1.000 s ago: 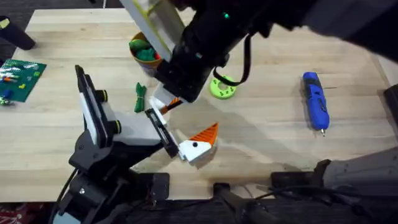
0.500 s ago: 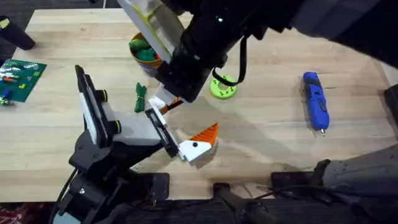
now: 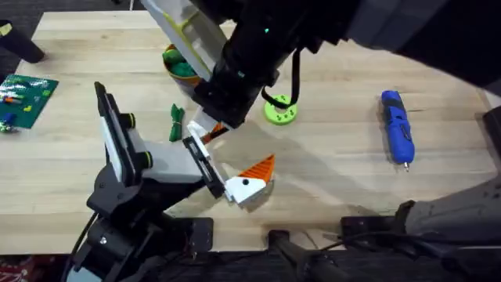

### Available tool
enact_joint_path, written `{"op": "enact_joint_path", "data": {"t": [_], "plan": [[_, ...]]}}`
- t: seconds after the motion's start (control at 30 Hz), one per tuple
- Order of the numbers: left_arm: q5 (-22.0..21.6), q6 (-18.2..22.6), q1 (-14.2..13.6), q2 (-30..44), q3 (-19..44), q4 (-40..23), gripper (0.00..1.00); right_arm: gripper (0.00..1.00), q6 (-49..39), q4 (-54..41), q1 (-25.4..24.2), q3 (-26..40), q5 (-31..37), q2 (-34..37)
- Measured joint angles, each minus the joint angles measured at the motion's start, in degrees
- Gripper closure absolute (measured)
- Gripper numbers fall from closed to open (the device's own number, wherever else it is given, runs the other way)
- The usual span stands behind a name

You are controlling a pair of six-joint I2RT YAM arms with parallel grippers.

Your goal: Pick up the gripper from the table and insert it into the empty holder that is missing its gripper. Then pick up a screw, insert it into the mounting hole, and use the screwdriver to tighten it. Finally, clean up the table by picking up the vegetable and placing it into the bucket.

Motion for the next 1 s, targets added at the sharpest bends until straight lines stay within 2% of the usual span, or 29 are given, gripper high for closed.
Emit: {"op": "enact_joint_path", "data": {"t": [1.0], "plan": [[0.00,0.00,0.00,0.00,0.00,0.00,0.017,0.993,0.00,0.06,0.00,0.00,1.02,0.22]]}}
